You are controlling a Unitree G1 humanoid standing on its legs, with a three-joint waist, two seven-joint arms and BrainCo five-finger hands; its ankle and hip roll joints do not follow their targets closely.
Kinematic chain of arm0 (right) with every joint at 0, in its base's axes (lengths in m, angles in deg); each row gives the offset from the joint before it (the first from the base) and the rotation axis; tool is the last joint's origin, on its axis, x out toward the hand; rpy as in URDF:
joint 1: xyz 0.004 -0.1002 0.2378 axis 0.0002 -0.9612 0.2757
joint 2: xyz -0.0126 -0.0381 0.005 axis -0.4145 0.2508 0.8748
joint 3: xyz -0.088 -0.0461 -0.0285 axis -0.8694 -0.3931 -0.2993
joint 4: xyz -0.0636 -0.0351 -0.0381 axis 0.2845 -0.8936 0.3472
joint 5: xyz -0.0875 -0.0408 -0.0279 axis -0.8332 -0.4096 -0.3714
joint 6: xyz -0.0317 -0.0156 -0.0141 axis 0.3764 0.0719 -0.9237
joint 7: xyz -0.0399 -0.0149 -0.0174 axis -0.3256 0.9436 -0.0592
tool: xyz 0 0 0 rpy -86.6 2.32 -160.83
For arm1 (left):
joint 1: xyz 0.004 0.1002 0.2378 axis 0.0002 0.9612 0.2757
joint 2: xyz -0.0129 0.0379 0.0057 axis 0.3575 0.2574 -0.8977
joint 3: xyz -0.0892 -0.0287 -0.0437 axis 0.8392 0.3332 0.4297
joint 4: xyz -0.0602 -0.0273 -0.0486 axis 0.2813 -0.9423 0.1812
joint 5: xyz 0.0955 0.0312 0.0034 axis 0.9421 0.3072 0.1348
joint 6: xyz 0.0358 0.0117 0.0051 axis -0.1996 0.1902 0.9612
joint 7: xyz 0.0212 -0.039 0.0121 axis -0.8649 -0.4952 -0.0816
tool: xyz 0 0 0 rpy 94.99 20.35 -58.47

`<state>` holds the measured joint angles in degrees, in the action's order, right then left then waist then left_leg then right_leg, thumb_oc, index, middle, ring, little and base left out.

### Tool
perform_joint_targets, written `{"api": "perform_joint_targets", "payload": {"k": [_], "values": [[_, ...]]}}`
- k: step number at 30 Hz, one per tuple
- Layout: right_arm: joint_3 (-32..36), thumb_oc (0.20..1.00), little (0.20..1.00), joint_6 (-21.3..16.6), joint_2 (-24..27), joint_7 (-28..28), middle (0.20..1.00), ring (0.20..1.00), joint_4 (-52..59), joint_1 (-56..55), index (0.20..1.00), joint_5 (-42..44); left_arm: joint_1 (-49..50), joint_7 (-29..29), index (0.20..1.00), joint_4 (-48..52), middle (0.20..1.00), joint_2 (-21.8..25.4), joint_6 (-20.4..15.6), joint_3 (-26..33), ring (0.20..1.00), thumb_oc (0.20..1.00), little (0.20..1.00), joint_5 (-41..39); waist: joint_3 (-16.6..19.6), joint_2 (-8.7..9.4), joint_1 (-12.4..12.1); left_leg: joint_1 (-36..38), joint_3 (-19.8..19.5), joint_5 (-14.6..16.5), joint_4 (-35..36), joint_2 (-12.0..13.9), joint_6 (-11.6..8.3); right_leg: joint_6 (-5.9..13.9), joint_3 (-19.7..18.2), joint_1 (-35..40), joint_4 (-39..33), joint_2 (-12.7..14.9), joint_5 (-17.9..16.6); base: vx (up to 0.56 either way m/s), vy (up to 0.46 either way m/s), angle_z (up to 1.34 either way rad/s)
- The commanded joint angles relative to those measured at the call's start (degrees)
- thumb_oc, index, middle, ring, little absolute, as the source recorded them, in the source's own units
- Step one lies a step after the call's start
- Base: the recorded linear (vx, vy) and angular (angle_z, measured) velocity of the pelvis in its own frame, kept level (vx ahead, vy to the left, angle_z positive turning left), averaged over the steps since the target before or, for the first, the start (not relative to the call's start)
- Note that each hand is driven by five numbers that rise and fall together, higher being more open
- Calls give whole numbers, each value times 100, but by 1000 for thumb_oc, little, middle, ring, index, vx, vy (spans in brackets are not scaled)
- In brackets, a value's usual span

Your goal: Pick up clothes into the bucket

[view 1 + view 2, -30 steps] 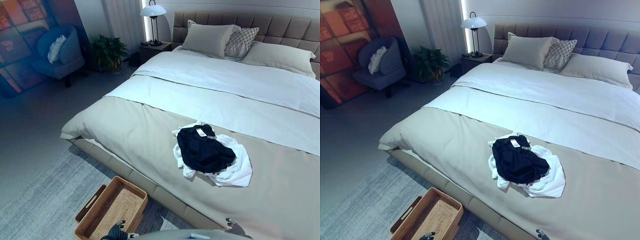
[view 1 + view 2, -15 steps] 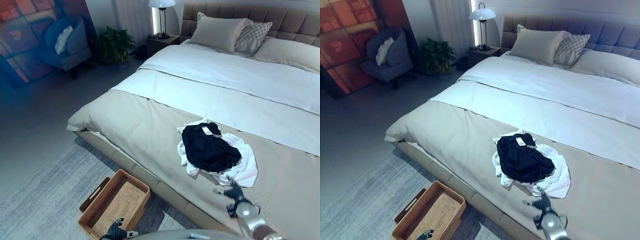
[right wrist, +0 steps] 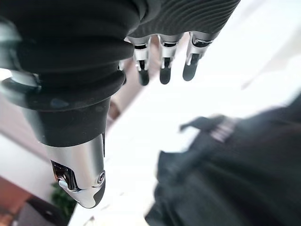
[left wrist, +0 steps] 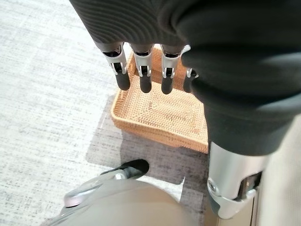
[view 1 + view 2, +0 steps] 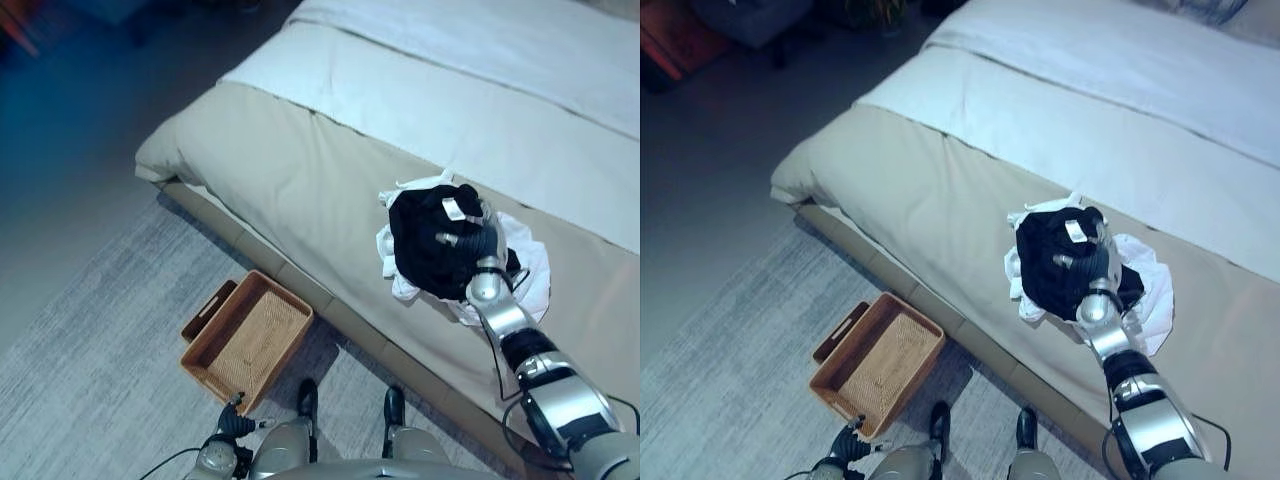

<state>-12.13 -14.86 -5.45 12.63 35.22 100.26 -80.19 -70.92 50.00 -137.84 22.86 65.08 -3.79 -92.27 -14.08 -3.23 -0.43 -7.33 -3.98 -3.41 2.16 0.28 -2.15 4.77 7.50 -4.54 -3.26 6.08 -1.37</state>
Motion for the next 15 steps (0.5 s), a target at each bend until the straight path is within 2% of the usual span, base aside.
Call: {"api": "perform_joint_targets", "payload": {"k": [1,6,8,12,15], "values": [[-90,1000,1000,50,447,423,1000,1000,-512,689,1000,-278,-276,206,1000,85,1000,-150,-174,-404,1000,1000,1000,75,49,193,-191,-33,-184,299,-264,-369,170,163,7,-365,1093,230,330,18,-12,17],[-334,1000,1000,178,808,344,1000,1000,-1388,1205,1000,-194,-362,195,1000,437,1000,-129,-166,-531,1000,1000,1000,27,-63,86,-237,-90,-334,263,-271,-390,129,147,140,-422,1235,260,382,-19,-24,23],[-479,1000,1000,290,940,217,1000,1000,-2027,1639,1000,22,-404,186,1000,604,1000,-117,-149,-586,1000,1000,1000,-91,-202,-15,-269,-207,-371,260,-381,-397,123,89,105,-621,1533,263,500,-59,-2,7],[-556,1000,1000,355,1065,92,1000,1000,-2414,1937,1000,241,-397,141,1000,629,1000,-162,-86,-682,1000,1000,1000,-156,-364,-96,-255,-331,-412,252,-504,-394,110,39,92,-826,1854,289,583,-64,-18,4],[-671,1000,1000,410,1256,60,1000,1000,-2713,2247,1000,307,-498,107,1000,540,1000,-175,-2,-813,1000,1000,1000,-92,-645,-161,-188,-797,-419,317,-1038,-434,71,-40,74,-1230,2389,378,733,-143,-43,14]]}}
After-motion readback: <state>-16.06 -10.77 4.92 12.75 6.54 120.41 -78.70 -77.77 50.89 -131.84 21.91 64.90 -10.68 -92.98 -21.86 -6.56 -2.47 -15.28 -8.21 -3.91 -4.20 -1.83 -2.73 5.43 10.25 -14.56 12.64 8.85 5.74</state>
